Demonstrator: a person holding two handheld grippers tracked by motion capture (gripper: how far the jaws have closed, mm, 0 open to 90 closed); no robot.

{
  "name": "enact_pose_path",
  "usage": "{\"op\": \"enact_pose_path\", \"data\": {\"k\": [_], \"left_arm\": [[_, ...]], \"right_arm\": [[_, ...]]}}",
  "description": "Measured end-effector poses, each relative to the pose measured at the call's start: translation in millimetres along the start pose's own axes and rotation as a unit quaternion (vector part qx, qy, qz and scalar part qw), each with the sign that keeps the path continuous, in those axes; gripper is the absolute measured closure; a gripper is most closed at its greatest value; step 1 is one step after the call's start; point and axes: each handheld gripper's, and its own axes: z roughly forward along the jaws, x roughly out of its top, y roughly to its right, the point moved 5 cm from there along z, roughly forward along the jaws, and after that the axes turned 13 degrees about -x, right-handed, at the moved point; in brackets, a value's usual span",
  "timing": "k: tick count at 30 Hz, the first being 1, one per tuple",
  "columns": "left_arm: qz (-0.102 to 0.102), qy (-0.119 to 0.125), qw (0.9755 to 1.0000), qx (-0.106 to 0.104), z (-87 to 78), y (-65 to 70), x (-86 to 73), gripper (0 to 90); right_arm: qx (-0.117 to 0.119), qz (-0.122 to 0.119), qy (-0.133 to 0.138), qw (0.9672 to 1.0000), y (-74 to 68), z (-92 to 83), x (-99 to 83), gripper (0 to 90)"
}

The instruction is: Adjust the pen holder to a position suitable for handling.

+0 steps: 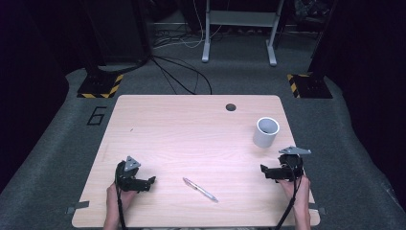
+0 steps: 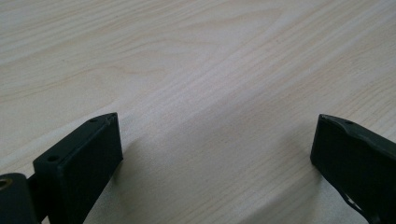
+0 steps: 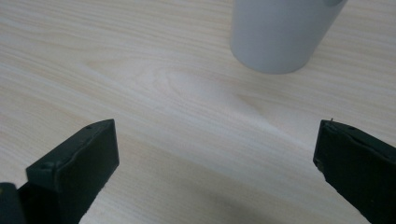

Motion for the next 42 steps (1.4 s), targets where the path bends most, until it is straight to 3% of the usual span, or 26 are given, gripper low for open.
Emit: {"op": "enact_pose_path", "data": {"k": [11,20,25,38,42], "left_arm": [[0.005,-0.005,1.0000,0.000,-0.6,-0.5,-0.3,2.3],[0.004,-0.005,1.0000,-0.001,-0.6,-0.5,-0.3,2.3],[0.004,-0.005,1.0000,-0.001,-0.6,-0.5,-0.3,2.3],[0.004,-0.005,1.0000,-0.001,-0.6,-0.5,-0.3,2.3],[0.004,-0.005,1.0000,-0.001,-0.6,-0.5,-0.3,2.3]], "right_arm": [[-0.004,0.008,0.001,1.0000,13.1,7.7,27.0,0.0],[-0.011,0.020,-0.009,0.9997,28.5,28.1,47.9,0.0],[-0.016,0.017,-0.010,0.9997,31.6,35.7,55.9,0.0],[-0.027,0.038,-0.019,0.9987,36.1,62.0,86.5,0.2],[-0.034,0.033,-0.020,0.9987,37.1,69.2,89.4,0.0]]}}
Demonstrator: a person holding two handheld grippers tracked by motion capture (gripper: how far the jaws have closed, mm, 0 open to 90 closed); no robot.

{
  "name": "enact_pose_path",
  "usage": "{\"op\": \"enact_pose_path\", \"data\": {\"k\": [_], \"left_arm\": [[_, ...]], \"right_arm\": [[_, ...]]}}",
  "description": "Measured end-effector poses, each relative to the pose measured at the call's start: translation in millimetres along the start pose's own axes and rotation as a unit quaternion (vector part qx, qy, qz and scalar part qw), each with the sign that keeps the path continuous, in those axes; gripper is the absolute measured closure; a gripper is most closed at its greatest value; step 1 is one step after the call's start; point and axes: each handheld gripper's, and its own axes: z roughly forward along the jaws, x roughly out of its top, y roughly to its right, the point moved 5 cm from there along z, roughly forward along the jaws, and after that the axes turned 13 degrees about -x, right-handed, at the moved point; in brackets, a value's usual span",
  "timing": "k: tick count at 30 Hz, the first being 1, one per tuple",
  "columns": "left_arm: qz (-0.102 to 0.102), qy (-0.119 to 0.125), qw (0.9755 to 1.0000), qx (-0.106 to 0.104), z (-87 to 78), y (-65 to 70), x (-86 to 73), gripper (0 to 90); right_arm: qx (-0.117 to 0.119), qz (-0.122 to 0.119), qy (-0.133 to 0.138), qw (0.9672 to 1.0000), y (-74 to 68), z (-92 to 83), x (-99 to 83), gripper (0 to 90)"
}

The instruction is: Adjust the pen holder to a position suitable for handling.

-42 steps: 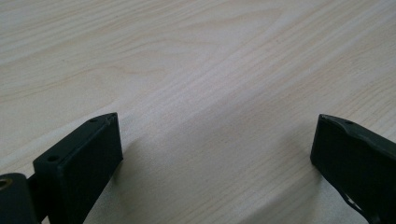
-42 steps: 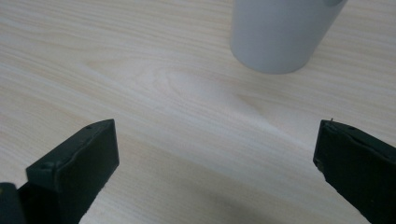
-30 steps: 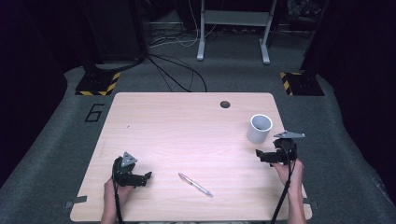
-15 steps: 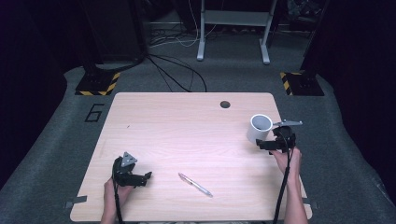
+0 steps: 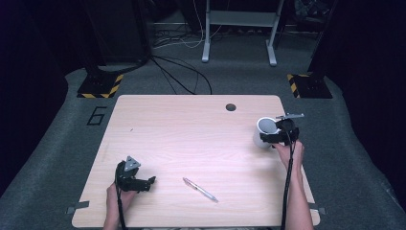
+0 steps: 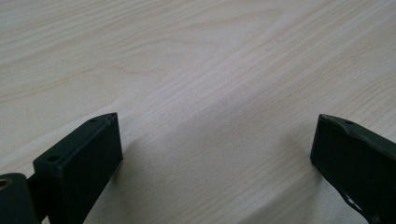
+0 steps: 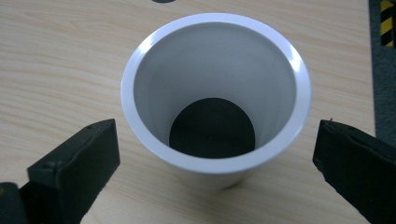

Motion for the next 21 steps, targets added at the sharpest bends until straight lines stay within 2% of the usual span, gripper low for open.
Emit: {"op": "enact_pose_path", "data": {"k": [5,8,17,21], "left_arm": [[0.001,0.000,1.0000,0.000,0.0,-0.1,0.0,2.3],[0.000,0.000,1.0000,0.000,0.0,0.0,0.0,2.3],[0.000,0.000,1.0000,0.000,0.0,0.0,0.0,2.3],[0.000,0.000,1.0000,0.000,0.0,0.0,0.0,2.3]], "right_arm": [[0.004,0.007,-0.007,0.9999,0.5,9.1,6.2,0.0],[0.003,-0.001,-0.006,1.0000,-3.3,15.4,10.0,0.0],[0.006,0.001,-0.019,0.9998,-5.9,25.4,14.0,0.4],[0.010,-0.002,-0.021,0.9997,-6.9,29.1,14.2,3.7]]}}
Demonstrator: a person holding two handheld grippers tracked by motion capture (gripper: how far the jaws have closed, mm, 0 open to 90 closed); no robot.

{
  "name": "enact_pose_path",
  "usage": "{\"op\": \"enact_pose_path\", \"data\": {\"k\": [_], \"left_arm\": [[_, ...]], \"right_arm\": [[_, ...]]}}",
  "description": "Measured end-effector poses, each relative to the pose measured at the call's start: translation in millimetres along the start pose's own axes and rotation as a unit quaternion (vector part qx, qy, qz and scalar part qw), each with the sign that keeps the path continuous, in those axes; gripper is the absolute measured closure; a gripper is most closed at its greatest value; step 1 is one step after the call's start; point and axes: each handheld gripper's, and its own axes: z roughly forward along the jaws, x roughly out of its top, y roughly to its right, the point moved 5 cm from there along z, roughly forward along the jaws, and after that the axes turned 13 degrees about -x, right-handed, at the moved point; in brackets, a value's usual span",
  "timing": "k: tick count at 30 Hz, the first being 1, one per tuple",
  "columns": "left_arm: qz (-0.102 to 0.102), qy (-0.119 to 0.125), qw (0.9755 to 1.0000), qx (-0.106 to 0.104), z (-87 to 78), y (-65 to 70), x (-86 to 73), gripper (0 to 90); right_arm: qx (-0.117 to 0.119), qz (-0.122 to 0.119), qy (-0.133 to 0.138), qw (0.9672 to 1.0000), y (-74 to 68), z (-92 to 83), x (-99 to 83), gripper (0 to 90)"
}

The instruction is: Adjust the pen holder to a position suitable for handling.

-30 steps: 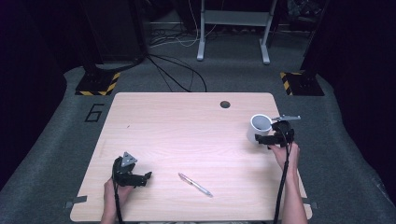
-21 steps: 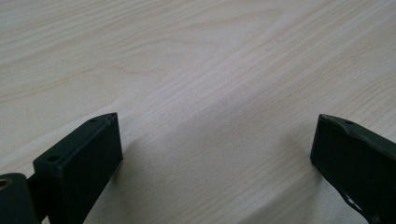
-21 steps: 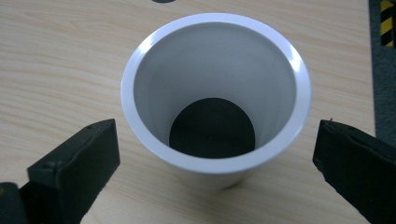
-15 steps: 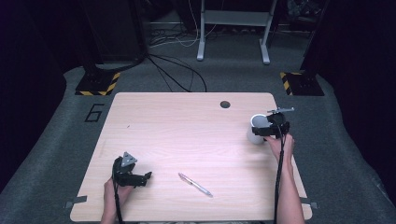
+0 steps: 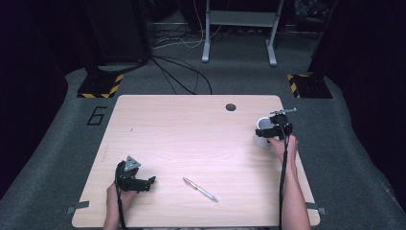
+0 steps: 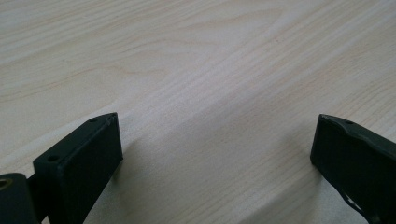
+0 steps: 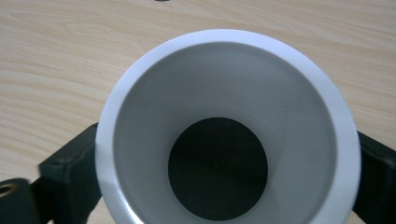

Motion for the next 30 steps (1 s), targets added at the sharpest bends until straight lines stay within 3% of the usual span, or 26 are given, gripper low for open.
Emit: {"op": "enact_pose_path", "data": {"k": [14,23,30], "left_arm": [[0.000,0.000,1.0000,0.000,-0.1,0.0,0.0,2.3],[-0.001,0.002,1.0000,0.000,0.2,0.2,0.1,2.3],[-0.001,0.002,1.0000,0.000,0.2,0.2,0.1,2.3]], "right_arm": [[-0.006,-0.002,0.009,0.9999,-1.0,1.5,-0.1,4.4],[0.008,0.016,-0.005,0.9998,-0.9,6.1,-2.7,2.8],[-0.005,0.002,0.000,1.0000,-1.9,5.6,-1.8,4.7]]}}
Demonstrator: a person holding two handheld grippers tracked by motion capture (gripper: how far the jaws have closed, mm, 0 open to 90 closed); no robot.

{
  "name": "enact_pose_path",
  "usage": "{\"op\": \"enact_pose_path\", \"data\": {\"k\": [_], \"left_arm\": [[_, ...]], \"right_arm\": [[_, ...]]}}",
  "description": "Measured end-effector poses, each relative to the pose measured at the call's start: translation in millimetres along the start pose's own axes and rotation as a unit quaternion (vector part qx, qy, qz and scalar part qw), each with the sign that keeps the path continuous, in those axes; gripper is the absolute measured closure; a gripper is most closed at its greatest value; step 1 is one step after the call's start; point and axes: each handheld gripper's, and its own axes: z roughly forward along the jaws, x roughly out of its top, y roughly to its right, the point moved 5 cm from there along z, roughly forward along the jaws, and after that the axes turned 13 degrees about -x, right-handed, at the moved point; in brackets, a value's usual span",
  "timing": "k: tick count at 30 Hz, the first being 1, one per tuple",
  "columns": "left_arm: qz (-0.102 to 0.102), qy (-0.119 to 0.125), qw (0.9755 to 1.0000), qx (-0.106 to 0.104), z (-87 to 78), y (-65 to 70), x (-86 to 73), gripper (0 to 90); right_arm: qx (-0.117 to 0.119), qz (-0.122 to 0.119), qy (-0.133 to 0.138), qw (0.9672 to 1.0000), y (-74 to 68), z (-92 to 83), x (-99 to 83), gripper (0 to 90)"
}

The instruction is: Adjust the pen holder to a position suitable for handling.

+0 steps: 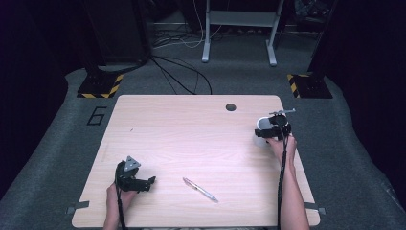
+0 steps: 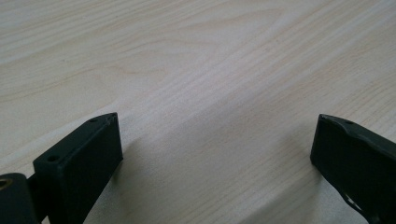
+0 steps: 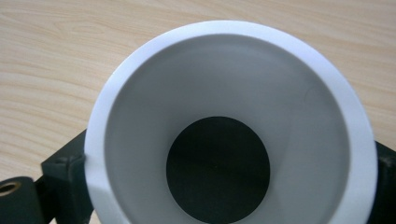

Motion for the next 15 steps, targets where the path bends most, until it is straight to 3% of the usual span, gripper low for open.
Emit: {"op": "enact_pose_path", "data": {"k": [1,15], "left_arm": [[0.001,-0.002,1.0000,0.000,-0.2,-0.2,-0.1,2.3],[-0.001,0.006,1.0000,0.002,0.8,0.0,0.2,2.3]], "right_arm": [[-0.012,-0.010,0.005,0.9999,-1.1,-1.0,1.1,5.3],[-0.015,-0.018,0.017,0.9996,-5.0,-0.2,2.0,5.9]]}}
